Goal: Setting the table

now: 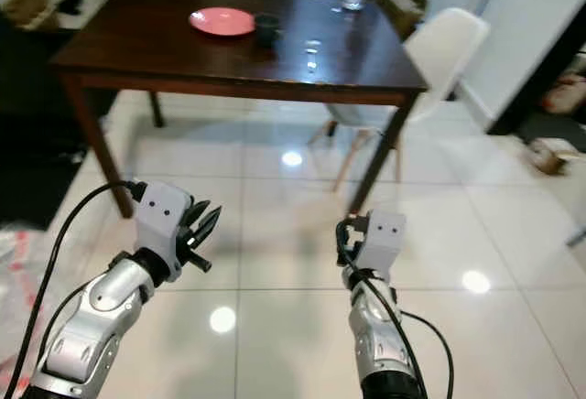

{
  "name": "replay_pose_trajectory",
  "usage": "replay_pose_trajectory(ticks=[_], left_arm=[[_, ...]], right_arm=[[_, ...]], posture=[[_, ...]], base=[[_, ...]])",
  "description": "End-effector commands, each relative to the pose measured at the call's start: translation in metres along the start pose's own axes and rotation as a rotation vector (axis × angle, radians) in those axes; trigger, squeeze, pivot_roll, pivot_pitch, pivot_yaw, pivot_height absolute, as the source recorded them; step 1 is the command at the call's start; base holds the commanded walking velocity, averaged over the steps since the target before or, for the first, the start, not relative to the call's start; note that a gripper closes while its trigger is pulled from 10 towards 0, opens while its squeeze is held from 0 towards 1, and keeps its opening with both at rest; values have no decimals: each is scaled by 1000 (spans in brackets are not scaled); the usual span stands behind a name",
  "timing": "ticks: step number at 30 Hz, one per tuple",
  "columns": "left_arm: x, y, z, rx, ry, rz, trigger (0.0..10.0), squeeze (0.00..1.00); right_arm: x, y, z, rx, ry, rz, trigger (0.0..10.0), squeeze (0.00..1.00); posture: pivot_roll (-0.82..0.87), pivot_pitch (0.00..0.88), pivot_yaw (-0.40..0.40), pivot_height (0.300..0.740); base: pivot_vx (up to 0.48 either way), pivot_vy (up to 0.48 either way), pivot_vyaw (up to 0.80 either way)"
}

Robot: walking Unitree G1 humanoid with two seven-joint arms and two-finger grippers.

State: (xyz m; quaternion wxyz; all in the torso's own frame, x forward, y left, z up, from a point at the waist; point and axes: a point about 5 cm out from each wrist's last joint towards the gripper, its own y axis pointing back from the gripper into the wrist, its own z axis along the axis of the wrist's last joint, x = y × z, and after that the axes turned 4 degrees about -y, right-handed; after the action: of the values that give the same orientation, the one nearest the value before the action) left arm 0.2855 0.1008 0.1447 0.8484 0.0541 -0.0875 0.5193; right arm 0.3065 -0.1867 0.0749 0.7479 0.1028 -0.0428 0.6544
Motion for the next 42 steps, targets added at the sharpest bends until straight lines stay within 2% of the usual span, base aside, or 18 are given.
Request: replay_pose_trajectory(ticks=[1, 6, 11, 12, 13, 14, 15, 20, 22, 26, 28, 30, 42], left_arm=[[0, 1, -3, 22, 14, 5, 10000, 0], [4, 0, -6, 43, 77, 51, 10000, 0], [18, 0, -13, 85, 9, 134, 10000, 0], [18, 0, -13, 85, 9, 134, 10000, 0], [23, 2, -14, 83, -11, 160, 10000, 0], [23, 2, -14, 83, -11, 160, 10000, 0], [28, 5, -17, 87, -29, 193, 10000, 0], [33, 8, -21, 105, -78, 231, 10000, 0], [33, 8, -24, 116, -108, 232, 10000, 0], [31, 6, -22, 110, -95, 208, 10000, 0], [29, 6, -22, 105, -91, 204, 10000, 0], [26, 2, -20, 97, -123, 193, 10000, 0], [23, -2, -18, 79, -112, 181, 10000, 0]], right_arm=[[0, 3, -6, 26, -10, -7, 10000, 0], [4, 1, 2, -2, -20, 9, 10000, 0], [27, -2, 25, -91, -66, 140, 10000, 0], [27, -2, 25, -91, -66, 140, 10000, 0], [41, -1, 33, -120, -69, 230, 10000, 0], [41, -1, 33, -120, -69, 230, 10000, 0], [57, 3, 39, -137, -78, 327, 10000, 0], [74, 10, 42, -141, -75, 421, 10000, 0], [76, 11, 41, -138, -78, 424, 10000, 0], [76, 14, 37, -122, -82, 426, 10000, 0], [75, 15, 36, -116, -81, 427, 10000, 0], [72, 17, 35, -103, -83, 418, 10000, 0], [62, 16, 39, -106, -75, 383, 10000, 0]], posture=[[2, 29, 21, 740], [1, 27, 23, 740], [0, 30, 25, 740], [0, 30, 25, 740], [2, 25, 24, 740], [2, 25, 24, 740], [3, 26, 24, 740], [4, 28, 26, 740], [16, 28, 25, 740], [2, 33, 21, 740], [-1, 33, 19, 740], [-5, 35, 19, 740], [-16, 44, 24, 740]], base=[[0, 0, -800], [0, 0, -800], [0, 0, -360], [0, 0, 0], [0, 0, 0], [0, 0, 0], [0, 0, 0], [0, 0, 0], [0, 0, 0], [146, 0, 0], [390, 0, 0], [480, 0, 0], [480, 0, 0]])
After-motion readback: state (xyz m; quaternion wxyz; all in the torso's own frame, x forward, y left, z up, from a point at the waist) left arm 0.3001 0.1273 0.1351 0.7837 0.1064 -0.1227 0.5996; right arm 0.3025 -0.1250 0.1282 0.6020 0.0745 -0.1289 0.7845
